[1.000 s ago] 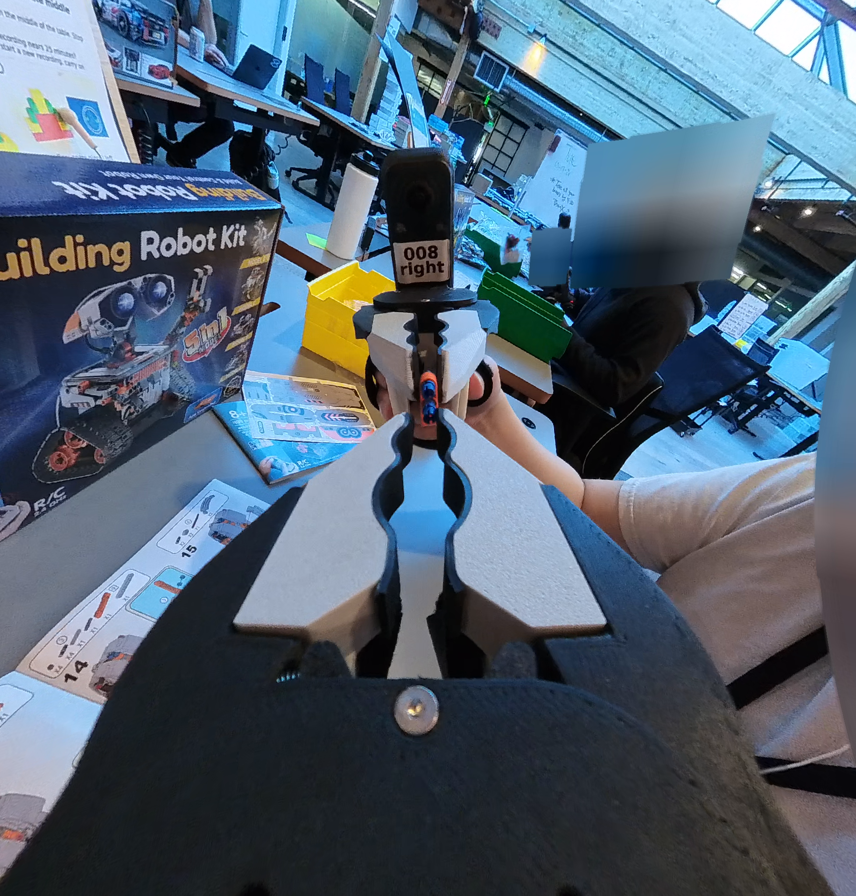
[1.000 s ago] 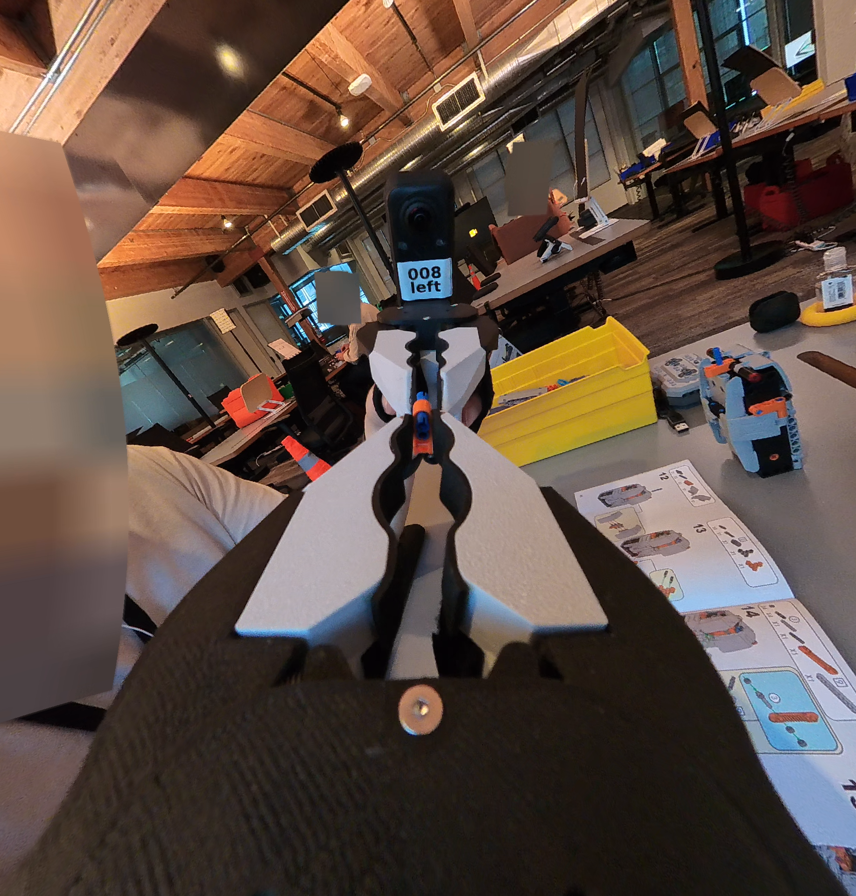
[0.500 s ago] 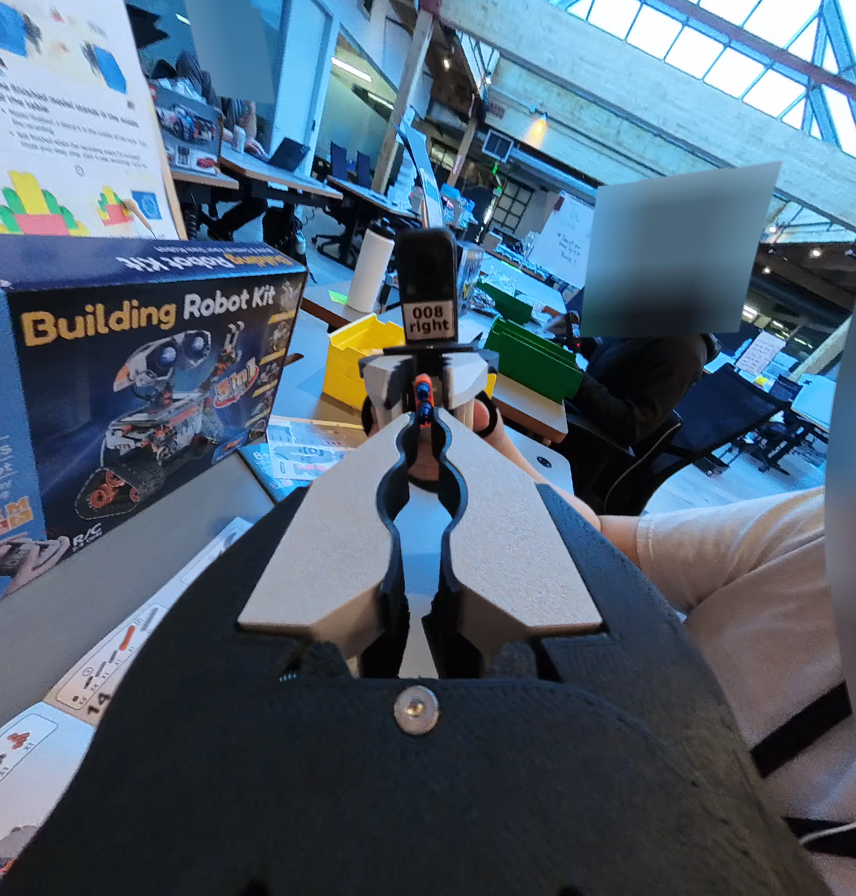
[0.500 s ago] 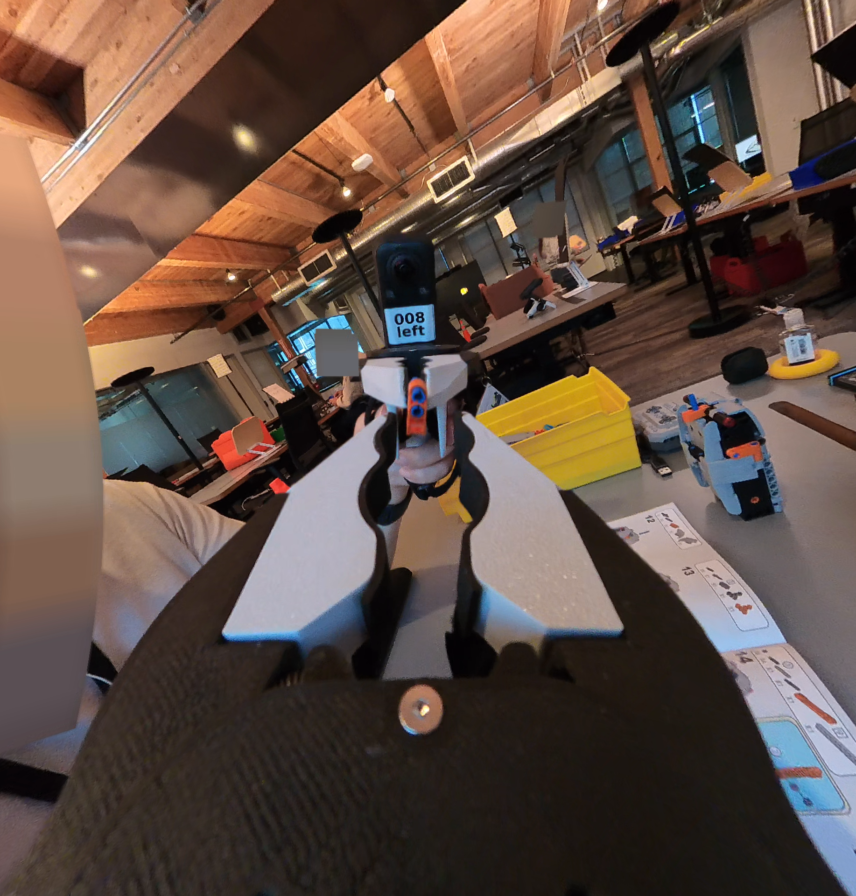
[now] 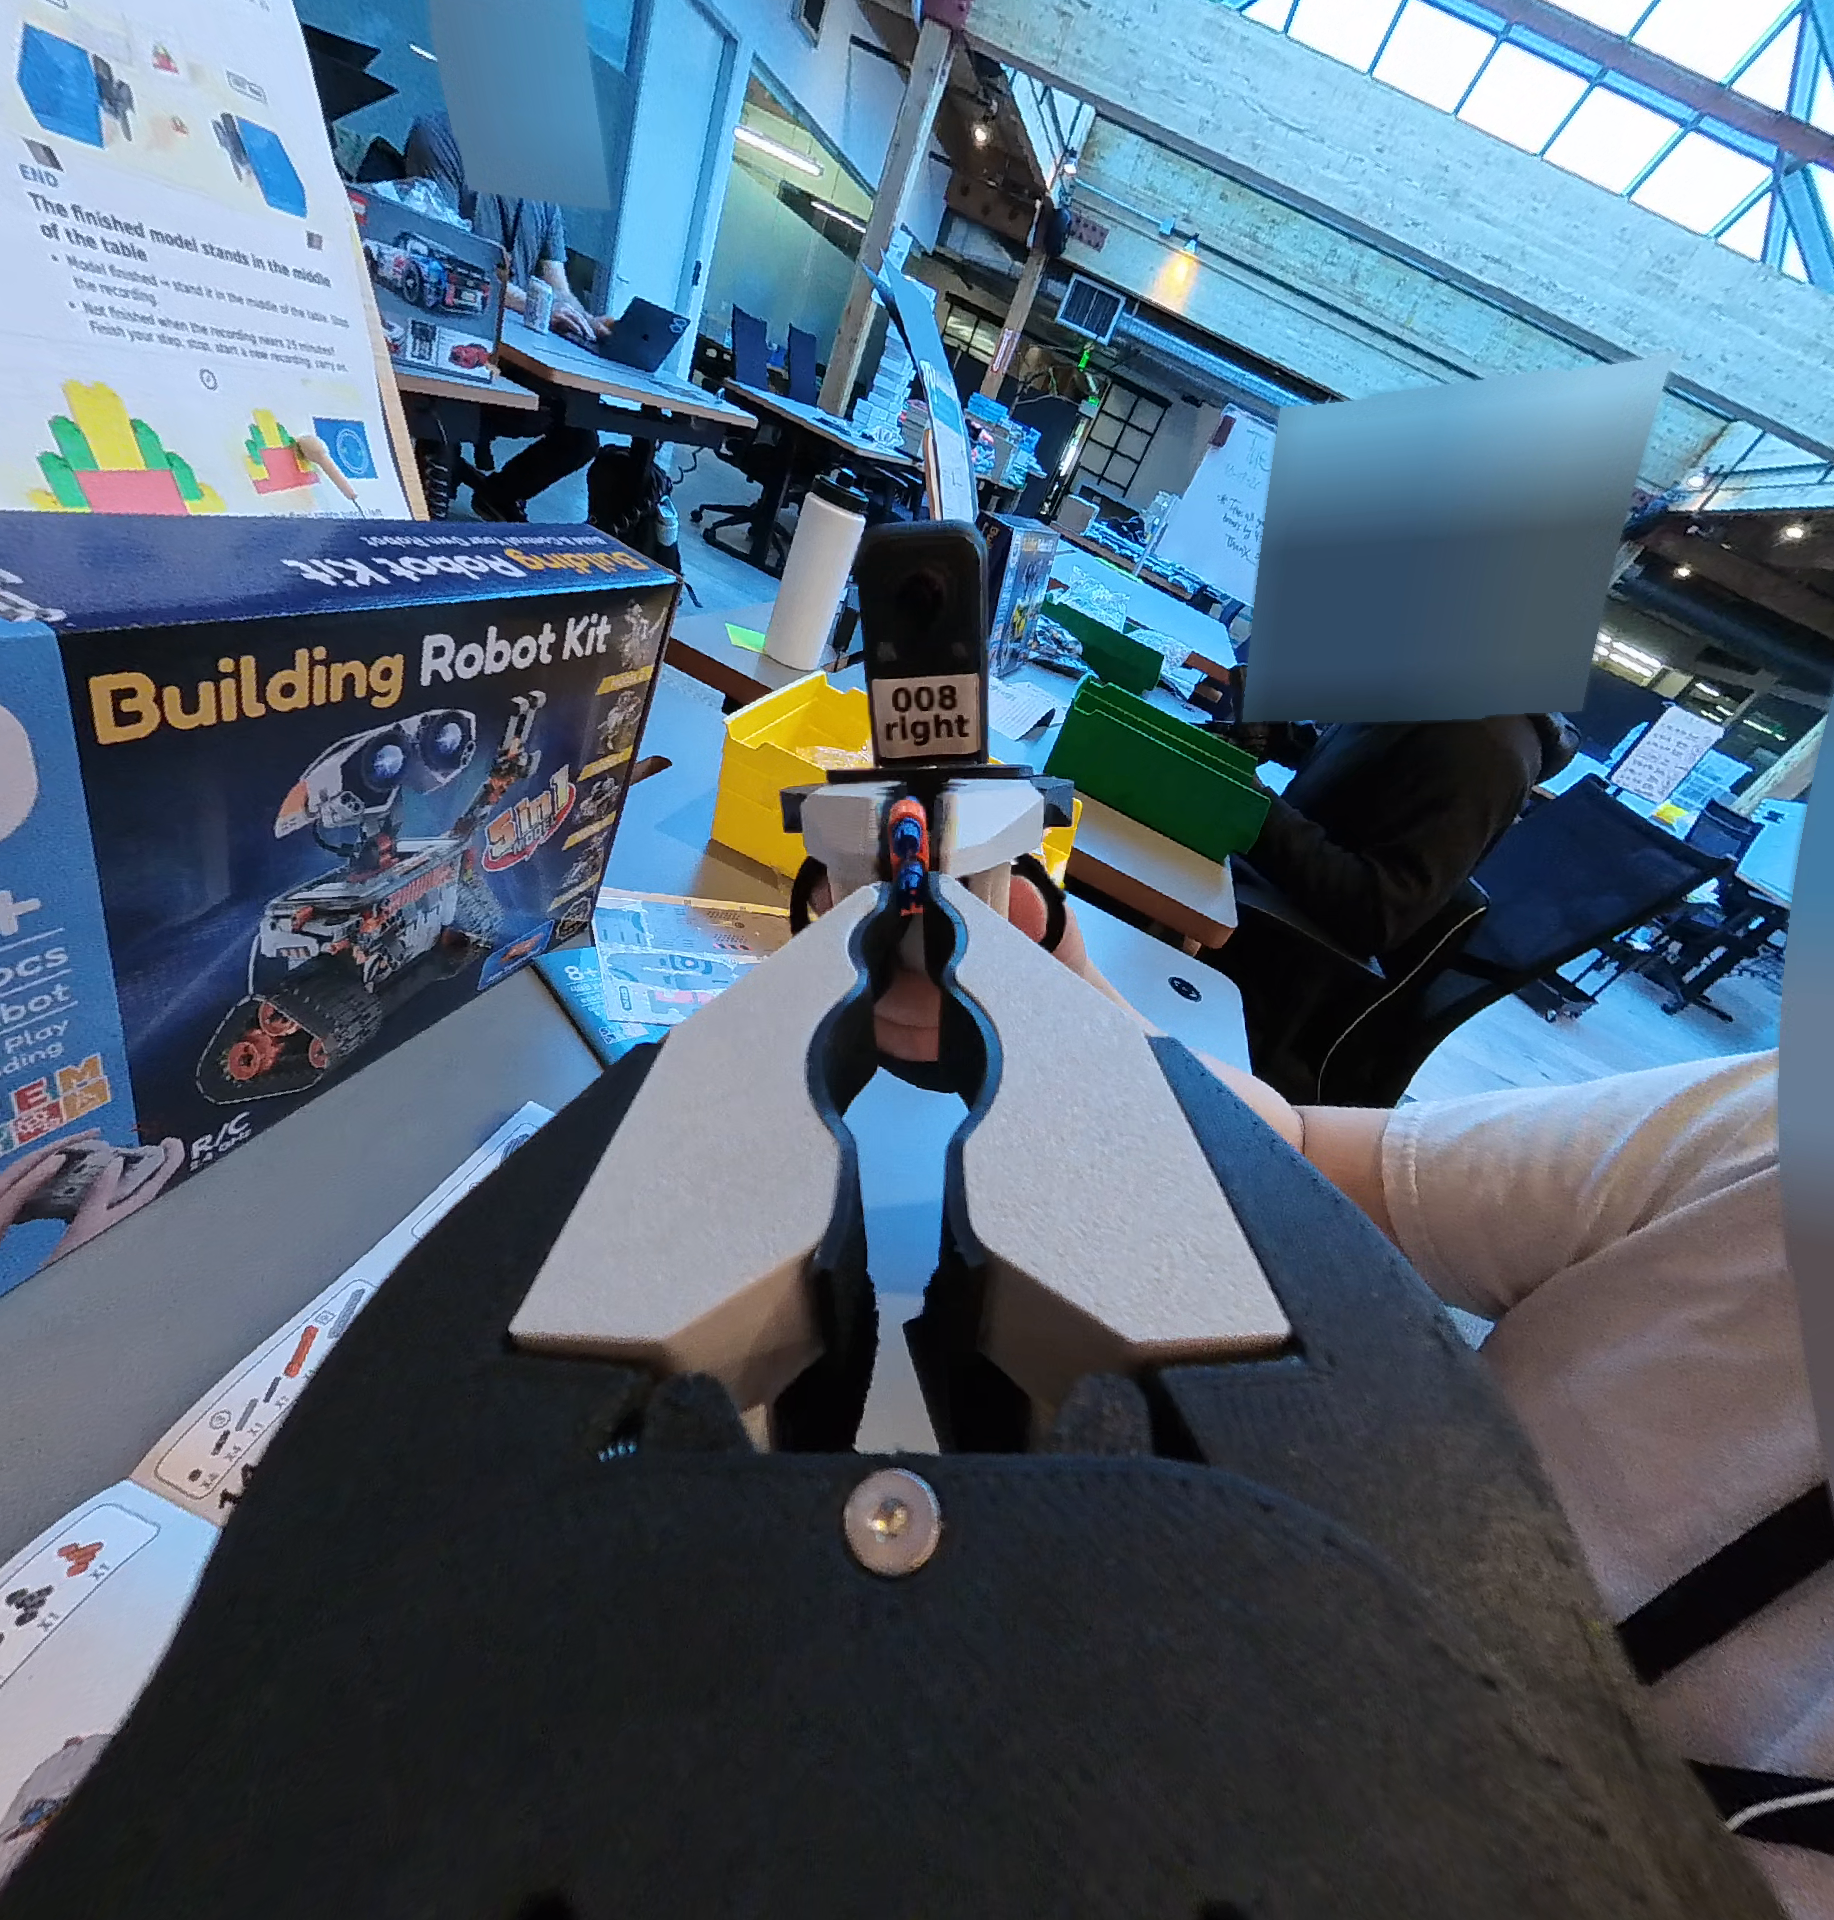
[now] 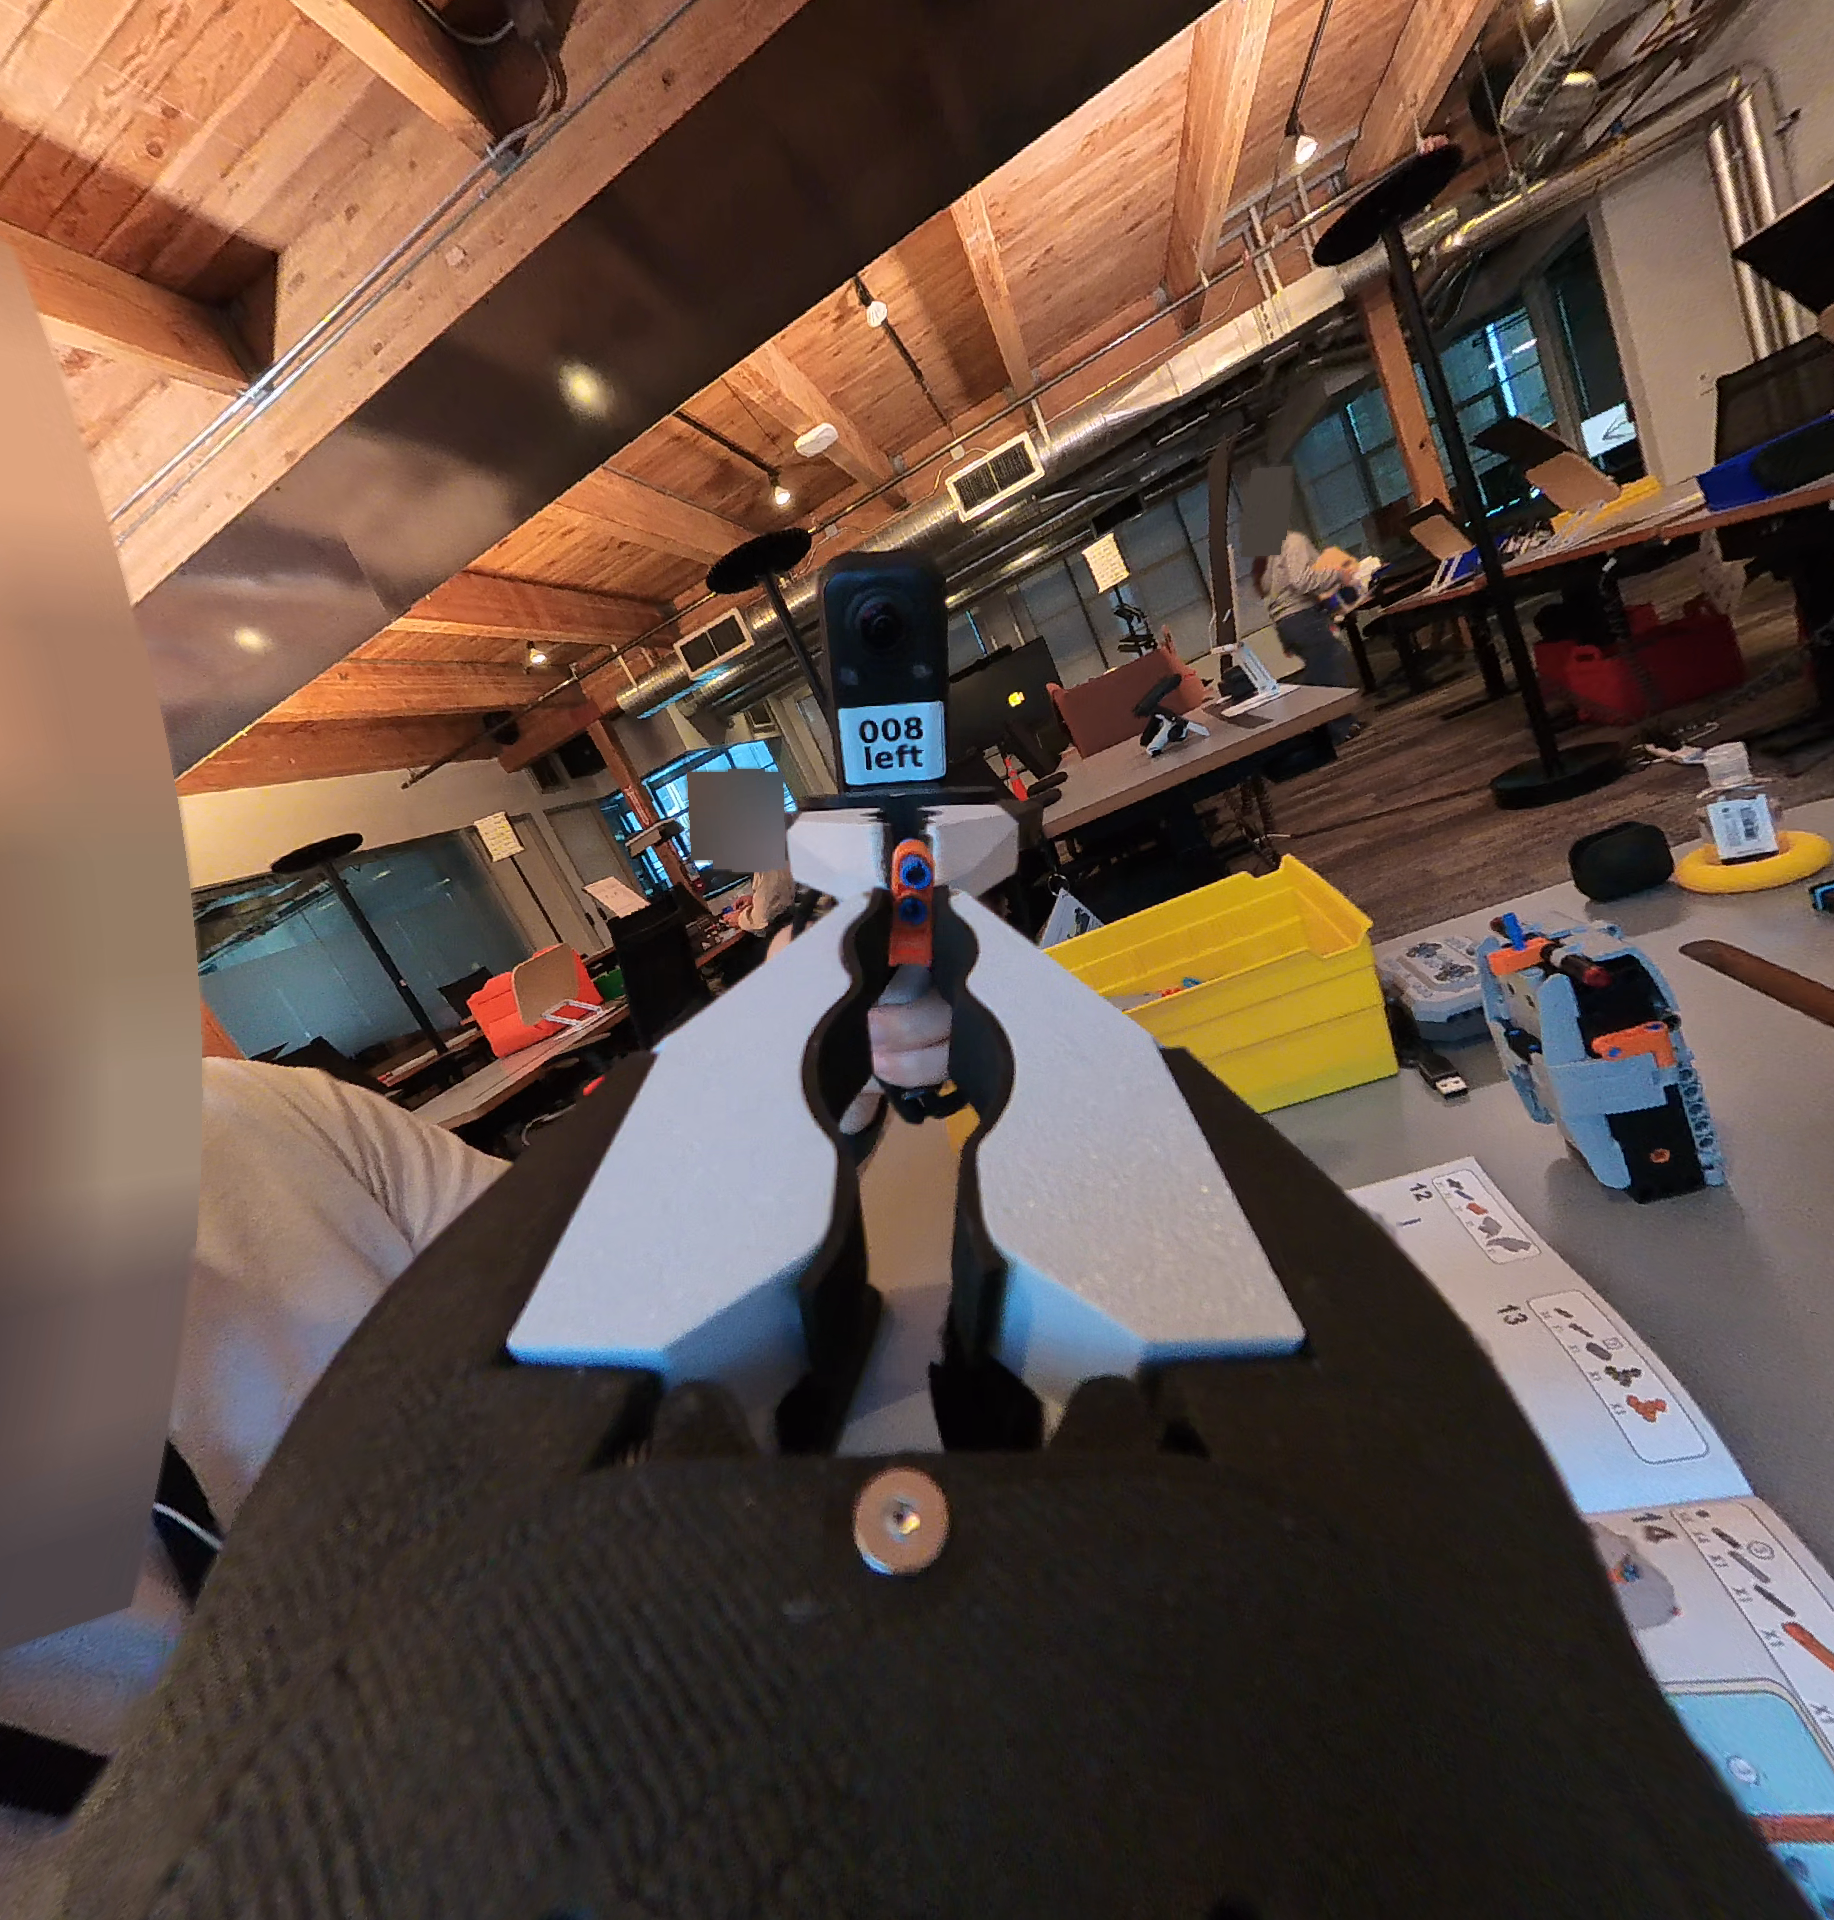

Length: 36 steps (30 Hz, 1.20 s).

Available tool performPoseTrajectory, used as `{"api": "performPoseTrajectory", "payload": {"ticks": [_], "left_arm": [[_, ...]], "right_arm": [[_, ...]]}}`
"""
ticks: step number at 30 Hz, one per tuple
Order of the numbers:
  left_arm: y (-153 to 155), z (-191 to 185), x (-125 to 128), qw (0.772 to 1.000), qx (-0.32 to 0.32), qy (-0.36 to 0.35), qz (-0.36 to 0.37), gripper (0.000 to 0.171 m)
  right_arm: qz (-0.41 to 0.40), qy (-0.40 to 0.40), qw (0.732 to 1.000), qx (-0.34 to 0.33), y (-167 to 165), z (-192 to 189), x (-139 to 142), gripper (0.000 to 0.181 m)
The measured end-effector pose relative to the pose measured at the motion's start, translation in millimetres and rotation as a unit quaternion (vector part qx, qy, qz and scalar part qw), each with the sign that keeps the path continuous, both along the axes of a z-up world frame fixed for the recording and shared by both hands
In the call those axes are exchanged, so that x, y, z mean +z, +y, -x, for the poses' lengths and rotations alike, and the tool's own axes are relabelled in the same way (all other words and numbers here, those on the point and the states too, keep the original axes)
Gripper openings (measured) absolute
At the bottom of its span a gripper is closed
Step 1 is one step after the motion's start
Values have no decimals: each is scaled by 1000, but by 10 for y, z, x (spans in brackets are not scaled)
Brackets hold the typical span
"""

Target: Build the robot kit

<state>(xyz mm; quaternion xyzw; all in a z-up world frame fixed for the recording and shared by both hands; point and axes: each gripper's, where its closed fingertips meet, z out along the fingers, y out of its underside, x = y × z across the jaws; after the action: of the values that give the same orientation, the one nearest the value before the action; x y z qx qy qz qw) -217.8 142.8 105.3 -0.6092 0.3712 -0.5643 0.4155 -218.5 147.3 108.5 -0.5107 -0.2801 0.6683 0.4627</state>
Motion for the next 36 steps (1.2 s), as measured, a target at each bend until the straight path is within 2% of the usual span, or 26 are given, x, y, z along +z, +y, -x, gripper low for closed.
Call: {"api": "performPoseTrajectory", "payload": {"ticks": [13, 28, 32, 36], "left_arm": [[-30, -12, 2, 1000, -7, 1, 0, 2], [-1, -10, -146, 999, -13, 31, -1, 2], [61, 15, -295, 998, -21, 48, 18, 3], [262, 25, -786, 992, -36, 52, 107, 3]], "right_arm": [[-2, -4, 1000, 14, -33, -22, 0, 6], [5, -16, 1000, 19, -9, -10, -148, 6], [24, -23, 999, 21, 50, 15, -292, 6], [108, -15, 994, 28, 255, 25, -792, 6]]}}
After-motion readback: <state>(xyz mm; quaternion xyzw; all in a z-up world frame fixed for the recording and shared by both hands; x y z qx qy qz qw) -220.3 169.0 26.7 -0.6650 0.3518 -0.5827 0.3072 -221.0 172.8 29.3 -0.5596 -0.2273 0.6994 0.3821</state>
